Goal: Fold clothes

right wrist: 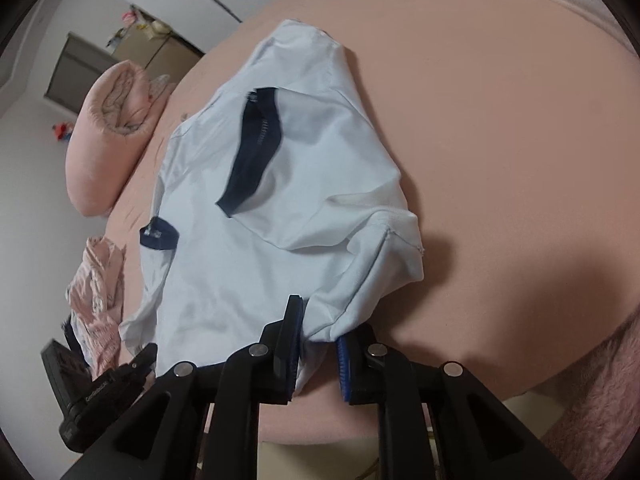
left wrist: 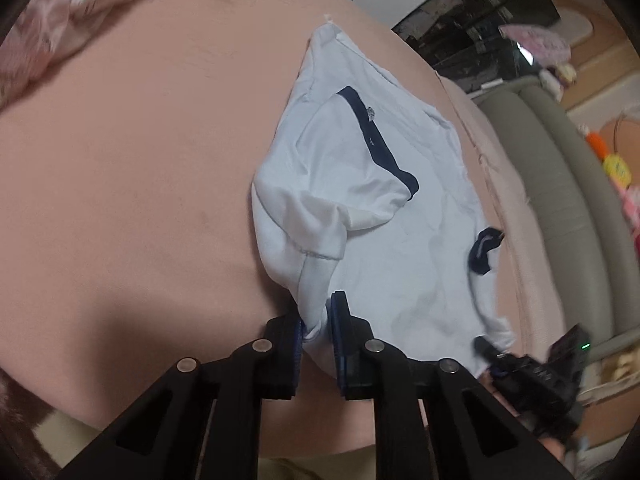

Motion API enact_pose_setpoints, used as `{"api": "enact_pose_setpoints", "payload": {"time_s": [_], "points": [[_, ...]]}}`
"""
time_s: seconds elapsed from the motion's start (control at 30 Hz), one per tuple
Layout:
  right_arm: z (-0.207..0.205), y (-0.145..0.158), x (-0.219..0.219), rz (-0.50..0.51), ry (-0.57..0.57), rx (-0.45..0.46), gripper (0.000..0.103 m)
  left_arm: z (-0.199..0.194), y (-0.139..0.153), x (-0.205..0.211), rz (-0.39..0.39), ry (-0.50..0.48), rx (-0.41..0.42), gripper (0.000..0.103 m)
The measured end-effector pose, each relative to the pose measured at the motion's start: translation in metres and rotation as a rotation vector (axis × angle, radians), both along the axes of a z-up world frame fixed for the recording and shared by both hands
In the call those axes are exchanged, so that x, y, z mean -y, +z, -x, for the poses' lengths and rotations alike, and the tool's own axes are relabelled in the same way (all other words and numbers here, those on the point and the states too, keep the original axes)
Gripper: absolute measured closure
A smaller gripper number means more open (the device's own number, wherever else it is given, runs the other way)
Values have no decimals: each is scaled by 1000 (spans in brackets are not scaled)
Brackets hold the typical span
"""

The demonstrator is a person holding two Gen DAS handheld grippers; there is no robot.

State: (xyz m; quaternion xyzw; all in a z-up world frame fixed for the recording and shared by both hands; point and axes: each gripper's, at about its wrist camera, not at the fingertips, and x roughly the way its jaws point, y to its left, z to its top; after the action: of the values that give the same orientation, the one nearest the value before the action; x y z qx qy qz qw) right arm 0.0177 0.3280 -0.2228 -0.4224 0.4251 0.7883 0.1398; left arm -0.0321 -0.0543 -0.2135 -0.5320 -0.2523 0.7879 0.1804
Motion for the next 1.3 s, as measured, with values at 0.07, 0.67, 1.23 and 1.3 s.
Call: {"api": "enact_pose_setpoints", "payload": {"time_s": [0.07,0.67,1.23,1.3], "points": [[3,-4,-1,2,-11,-7,87,5,0,-4,27,-35,-20,91],[-44,79,28,-96,120,-124,100,-28,71,9,104,-94,-110,100],[-33,9,-2,154,-93,12,40,-19,12,5,-169,6,111,52],[-24,10,-1,145,-69,3,40,-12,11,2,-181,19,100,52]]}}
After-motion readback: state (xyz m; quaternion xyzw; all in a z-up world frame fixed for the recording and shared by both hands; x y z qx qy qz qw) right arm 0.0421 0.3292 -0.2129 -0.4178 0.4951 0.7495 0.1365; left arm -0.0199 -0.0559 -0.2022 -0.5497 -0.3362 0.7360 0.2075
